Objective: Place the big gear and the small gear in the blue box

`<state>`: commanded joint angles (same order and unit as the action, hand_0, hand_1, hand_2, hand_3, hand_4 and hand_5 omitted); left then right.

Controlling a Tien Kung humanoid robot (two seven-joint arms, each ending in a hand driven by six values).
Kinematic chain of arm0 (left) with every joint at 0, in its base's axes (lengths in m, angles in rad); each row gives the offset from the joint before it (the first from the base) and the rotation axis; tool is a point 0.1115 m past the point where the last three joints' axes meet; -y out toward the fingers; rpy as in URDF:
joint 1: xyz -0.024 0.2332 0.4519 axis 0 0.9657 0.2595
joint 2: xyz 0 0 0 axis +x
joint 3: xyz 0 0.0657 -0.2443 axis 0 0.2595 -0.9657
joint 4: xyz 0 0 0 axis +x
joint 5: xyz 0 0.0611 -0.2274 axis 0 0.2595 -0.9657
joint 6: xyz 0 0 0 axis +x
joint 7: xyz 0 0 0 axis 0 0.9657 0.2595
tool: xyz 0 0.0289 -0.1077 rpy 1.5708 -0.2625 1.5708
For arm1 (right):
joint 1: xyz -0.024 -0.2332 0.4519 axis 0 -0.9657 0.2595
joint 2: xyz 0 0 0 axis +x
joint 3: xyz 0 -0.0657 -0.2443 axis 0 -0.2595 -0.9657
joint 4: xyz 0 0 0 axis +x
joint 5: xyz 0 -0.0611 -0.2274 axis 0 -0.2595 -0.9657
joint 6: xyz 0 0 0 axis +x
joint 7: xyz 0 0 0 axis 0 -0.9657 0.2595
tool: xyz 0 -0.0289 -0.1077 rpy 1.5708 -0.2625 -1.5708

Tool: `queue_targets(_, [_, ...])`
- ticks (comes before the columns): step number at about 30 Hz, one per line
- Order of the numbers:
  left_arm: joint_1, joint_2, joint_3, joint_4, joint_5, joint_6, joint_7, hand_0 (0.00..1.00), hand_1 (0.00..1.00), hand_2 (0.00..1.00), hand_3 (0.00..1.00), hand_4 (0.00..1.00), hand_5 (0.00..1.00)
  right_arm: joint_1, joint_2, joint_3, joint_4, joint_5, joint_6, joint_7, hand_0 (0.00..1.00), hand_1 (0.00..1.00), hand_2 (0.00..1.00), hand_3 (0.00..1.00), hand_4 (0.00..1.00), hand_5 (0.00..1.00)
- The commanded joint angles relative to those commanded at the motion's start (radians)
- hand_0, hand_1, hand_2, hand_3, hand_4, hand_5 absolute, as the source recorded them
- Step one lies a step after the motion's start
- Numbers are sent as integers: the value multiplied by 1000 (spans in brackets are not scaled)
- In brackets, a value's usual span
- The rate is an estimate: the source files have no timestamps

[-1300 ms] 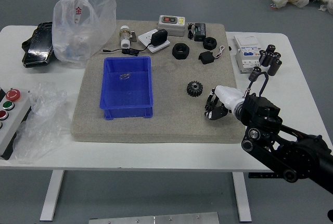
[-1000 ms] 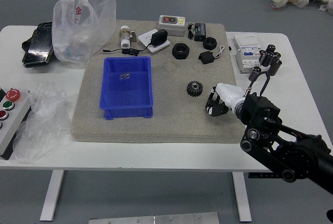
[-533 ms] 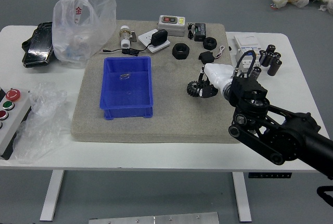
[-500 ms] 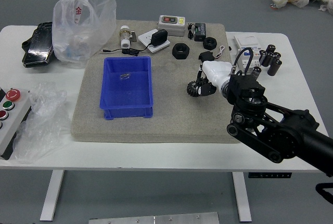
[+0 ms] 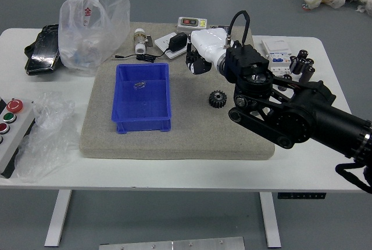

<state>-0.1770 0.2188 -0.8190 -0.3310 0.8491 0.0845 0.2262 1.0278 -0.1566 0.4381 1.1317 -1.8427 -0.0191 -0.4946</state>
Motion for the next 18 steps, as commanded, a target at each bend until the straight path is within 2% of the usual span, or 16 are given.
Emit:
queue_targets(4, [-1,-2,-3,0,4,-1,2,645,550,547,653,654,303,-21,7,20,17,27,-64,74,211,343,311,594,318,2])
queue_targets(7, [-3,-6,-10,-2,17,-4,6,645,550,548,653,654,303,-71,-4,69,66,96,-118,127,213,348,328,615,306,2])
queue_targets(12, [-1,-15,-21,-4,36,-8,16,645,550,548,653,654,303,-145,-16,172,120,276,-224,264,213,348,328,615,306,2])
queue_targets(13, [-1,-16,-23,-4,38,-9,18,645,549,548,653,654,303,-157,-16,194,122,318,-242,302,246,357,352,629,314,2])
queue_targets(15, [-1,-19,-26,-5,44,-10,20,645,549,548,653,654,303,-177,-14,231,122,391,-257,369,246,357,352,629,314,2])
queue_targets(18, [-2,-21,-29,-5,49,-11,21,645,549,548,653,654,303,-202,-15,268,122,504,-243,470,246,357,352,629,314,2])
